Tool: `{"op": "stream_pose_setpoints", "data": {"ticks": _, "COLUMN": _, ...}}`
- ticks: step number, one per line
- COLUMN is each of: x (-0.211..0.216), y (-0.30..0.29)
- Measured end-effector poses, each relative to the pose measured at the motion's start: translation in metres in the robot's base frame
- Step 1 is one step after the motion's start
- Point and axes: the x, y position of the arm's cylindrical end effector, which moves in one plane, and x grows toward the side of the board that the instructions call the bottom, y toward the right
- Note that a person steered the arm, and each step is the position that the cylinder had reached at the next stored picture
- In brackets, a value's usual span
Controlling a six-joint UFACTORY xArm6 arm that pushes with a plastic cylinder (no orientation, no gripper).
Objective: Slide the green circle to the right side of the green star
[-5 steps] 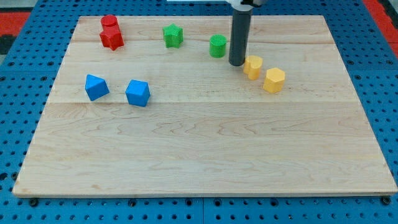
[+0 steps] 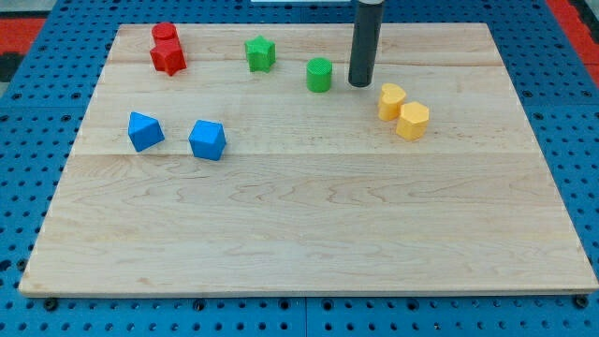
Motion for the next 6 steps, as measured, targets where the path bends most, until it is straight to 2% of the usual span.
{"op": "stream_pose_setpoints", "data": {"ticks": 1, "x": -0.013, "y": -0.040}}
{"op": "stream_pose_setpoints", "data": {"ticks": 6, "x": -0.085, "y": -0.061}}
